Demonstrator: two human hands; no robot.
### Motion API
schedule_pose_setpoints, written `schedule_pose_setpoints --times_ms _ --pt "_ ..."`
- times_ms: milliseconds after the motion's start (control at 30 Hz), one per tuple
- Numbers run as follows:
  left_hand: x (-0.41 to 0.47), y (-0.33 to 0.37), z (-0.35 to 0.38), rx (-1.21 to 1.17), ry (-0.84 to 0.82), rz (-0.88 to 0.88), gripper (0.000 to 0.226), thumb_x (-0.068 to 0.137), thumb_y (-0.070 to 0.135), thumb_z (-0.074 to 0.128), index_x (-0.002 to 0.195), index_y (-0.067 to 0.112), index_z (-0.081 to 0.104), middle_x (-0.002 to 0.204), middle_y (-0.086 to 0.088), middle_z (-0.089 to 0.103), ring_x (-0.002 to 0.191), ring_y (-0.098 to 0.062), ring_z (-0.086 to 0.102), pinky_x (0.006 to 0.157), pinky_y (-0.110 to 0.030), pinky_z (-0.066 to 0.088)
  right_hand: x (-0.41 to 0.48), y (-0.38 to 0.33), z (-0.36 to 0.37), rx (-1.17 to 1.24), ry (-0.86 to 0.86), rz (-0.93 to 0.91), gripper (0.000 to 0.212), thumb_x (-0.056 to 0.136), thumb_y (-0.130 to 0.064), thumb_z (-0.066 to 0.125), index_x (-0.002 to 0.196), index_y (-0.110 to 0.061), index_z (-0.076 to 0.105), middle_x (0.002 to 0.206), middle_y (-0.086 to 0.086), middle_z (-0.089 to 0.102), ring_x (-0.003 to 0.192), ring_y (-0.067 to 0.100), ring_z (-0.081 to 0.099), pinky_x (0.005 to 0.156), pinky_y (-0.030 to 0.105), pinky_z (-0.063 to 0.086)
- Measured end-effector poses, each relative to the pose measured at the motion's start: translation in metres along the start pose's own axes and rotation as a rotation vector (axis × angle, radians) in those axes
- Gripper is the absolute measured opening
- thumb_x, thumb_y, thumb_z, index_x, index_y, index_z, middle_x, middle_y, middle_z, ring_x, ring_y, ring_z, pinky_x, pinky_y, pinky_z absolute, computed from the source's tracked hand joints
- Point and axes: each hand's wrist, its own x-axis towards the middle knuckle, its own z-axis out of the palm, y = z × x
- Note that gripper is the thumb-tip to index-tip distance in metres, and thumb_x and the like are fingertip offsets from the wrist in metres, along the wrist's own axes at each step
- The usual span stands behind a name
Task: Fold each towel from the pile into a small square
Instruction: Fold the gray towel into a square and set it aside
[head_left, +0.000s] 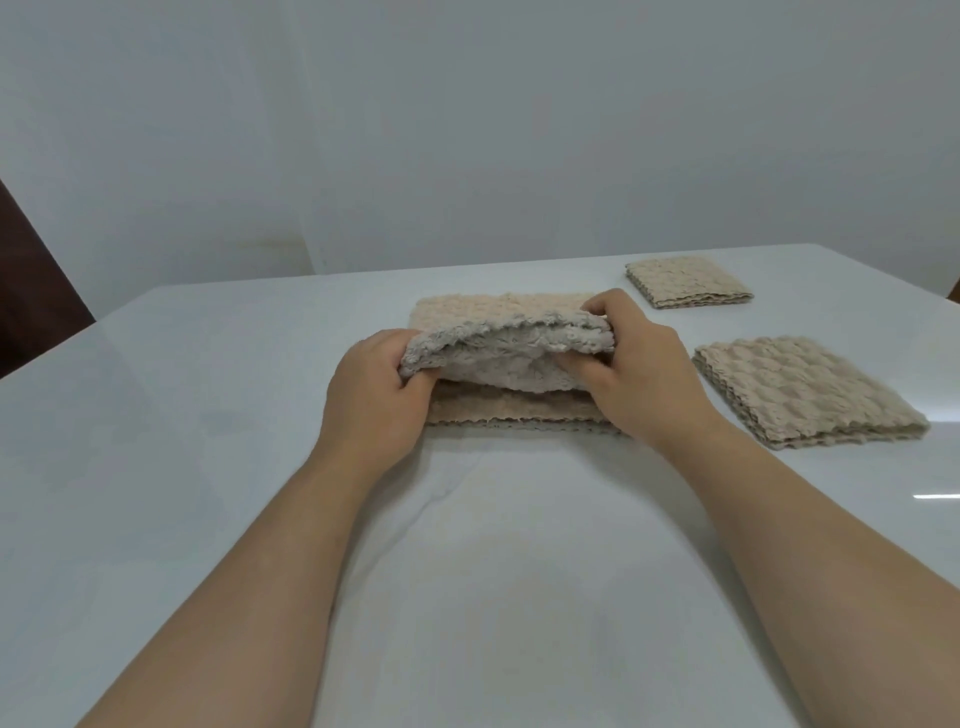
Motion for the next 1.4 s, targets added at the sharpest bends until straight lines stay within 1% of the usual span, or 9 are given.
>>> schedule_pose_setpoints --times_ms 67,167,333,467,633,800,1067,1300,1400 --pt "0.000 0.001 -0.002 -0.026 0.026 -0.063 0.007 0.091 0.024 0.061 0.084 0.020 0.061 0.078 0.000 0.061 0.081 -0.025 0.054 0.062 -0.033 0.037 -0.002 0.000 -0.001 -0.054 -0.072 -0.015 0.060 0.082 -0.050 0.078 0.128 -0.031 0.044 0.106 -0.012 0.062 0.091 0.017 0.060 0.075 0.032 0.045" --pt "-0.003 0.008 -0.006 -0.166 0.042 -0.108 0.005 0.093 0.022 0.058 0.089 0.025 0.059 0.073 0.001 0.062 0.066 -0.007 0.052 0.061 -0.024 0.041 -0.001 0.006 0.003 -0.154 -0.081 -0.040 0.065 0.086 -0.029 0.078 0.140 -0.029 0.043 0.133 -0.003 0.056 0.119 0.021 0.053 0.091 0.031 0.041" --pt "-0.004 0.014 -0.007 -0.324 0.031 -0.138 0.013 0.095 0.022 0.066 0.104 0.027 0.057 0.085 0.015 0.068 0.077 0.004 0.061 0.065 -0.010 0.045 0.001 0.004 -0.001 0.006 0.049 0.085 0.035 0.088 -0.004 0.062 0.114 -0.028 0.060 0.083 -0.015 0.058 0.081 0.017 0.060 0.061 0.026 0.039" --pt "-0.005 0.012 -0.006 -0.426 -0.015 -0.151 0.046 0.080 0.017 0.085 0.103 0.039 0.052 0.095 0.016 0.073 0.088 -0.004 0.070 0.080 -0.023 0.055 0.000 0.000 -0.004 0.119 0.073 0.126 0.034 0.089 -0.006 0.062 0.105 -0.033 0.048 0.079 -0.010 0.062 0.065 0.010 0.056 0.049 0.025 0.039" --pt "-0.003 0.014 -0.008 -0.398 0.029 -0.131 0.029 0.086 0.015 0.079 0.095 0.037 0.062 0.088 0.023 0.071 0.085 0.004 0.066 0.073 -0.013 0.051 -0.003 -0.010 -0.005 0.290 -0.027 0.119 0.058 0.076 -0.047 0.085 0.111 -0.033 0.040 0.095 -0.015 0.066 0.069 -0.004 0.063 0.058 0.020 0.044" --pt "-0.001 0.015 -0.005 -0.370 0.037 -0.182 0.023 0.093 0.018 0.069 0.105 0.038 0.064 0.100 0.022 0.069 0.098 0.002 0.063 0.084 -0.023 0.051 -0.003 -0.001 -0.001 0.094 -0.132 0.043 0.091 0.067 -0.040 0.092 0.132 -0.037 0.029 0.125 -0.005 0.047 0.101 0.012 0.055 0.087 0.031 0.045" --pt "0.001 0.021 -0.013 -0.818 -0.006 -0.431 0.013 0.098 0.014 0.063 0.105 0.023 0.069 0.104 -0.002 0.078 0.100 -0.021 0.074 0.092 -0.047 0.058 -0.002 -0.010 -0.006 0.208 -0.076 0.069 0.030 0.080 -0.018 0.078 0.106 -0.027 0.065 0.092 -0.006 0.071 0.079 0.016 0.067 0.061 0.030 0.052" --pt "-0.001 0.027 -0.017 -0.988 -0.107 -0.445 0.026 0.097 0.009 0.061 0.124 0.008 0.063 0.116 -0.013 0.074 0.106 -0.028 0.072 0.089 -0.043 0.059 -0.002 -0.016 -0.014 0.559 -0.082 0.141 0.031 0.074 -0.013 0.074 0.104 -0.015 0.063 0.097 0.014 0.071 0.095 0.037 0.068 0.086 0.054 0.056" --pt "-0.003 0.032 -0.026 -0.968 -0.185 -0.520 0.027 0.095 0.010 0.064 0.121 0.005 0.067 0.101 -0.012 0.077 0.088 -0.025 0.076 0.068 -0.033 0.061 -0.003 -0.022 -0.023 0.694 -0.242 0.247 0.033 0.084 0.003 0.069 0.113 -0.011 0.065 0.102 0.015 0.075 0.097 0.037 0.072 0.084 0.050 0.060"
